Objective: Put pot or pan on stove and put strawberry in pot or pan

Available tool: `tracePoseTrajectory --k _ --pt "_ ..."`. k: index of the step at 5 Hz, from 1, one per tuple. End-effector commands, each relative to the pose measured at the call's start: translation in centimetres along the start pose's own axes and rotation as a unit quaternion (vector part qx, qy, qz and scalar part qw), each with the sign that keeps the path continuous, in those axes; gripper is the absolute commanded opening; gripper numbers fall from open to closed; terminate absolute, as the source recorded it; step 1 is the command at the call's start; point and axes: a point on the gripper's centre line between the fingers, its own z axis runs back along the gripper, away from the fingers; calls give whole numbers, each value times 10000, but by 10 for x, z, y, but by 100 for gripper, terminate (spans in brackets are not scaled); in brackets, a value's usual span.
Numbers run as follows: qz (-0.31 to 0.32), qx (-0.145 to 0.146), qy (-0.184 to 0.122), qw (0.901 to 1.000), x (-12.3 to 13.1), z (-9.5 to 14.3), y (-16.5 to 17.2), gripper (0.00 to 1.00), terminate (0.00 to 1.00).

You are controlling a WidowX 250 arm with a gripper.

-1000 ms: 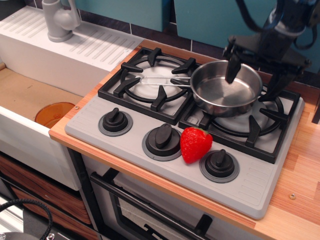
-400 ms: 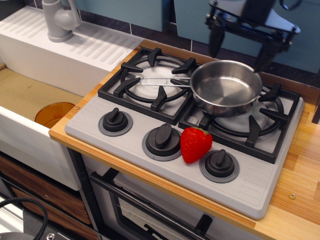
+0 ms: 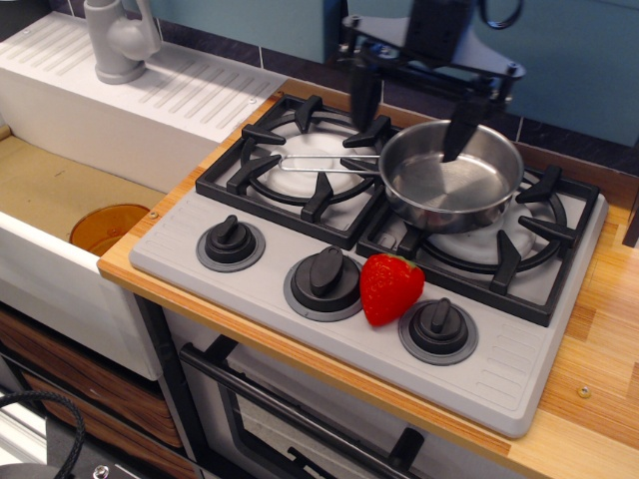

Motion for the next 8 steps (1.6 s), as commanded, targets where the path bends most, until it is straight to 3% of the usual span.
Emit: tracePoseTrajectory --k 1,4,6,8 --pt "106 -70 -280 9995 -2 11 0 100 0" --pt "106 -70 -280 9995 -2 11 0 100 0" --pt "541 -59 -475 9974 -25 8 -20 100 0" --pt "545 -22 -636 9965 -39 -2 -26 100 0"
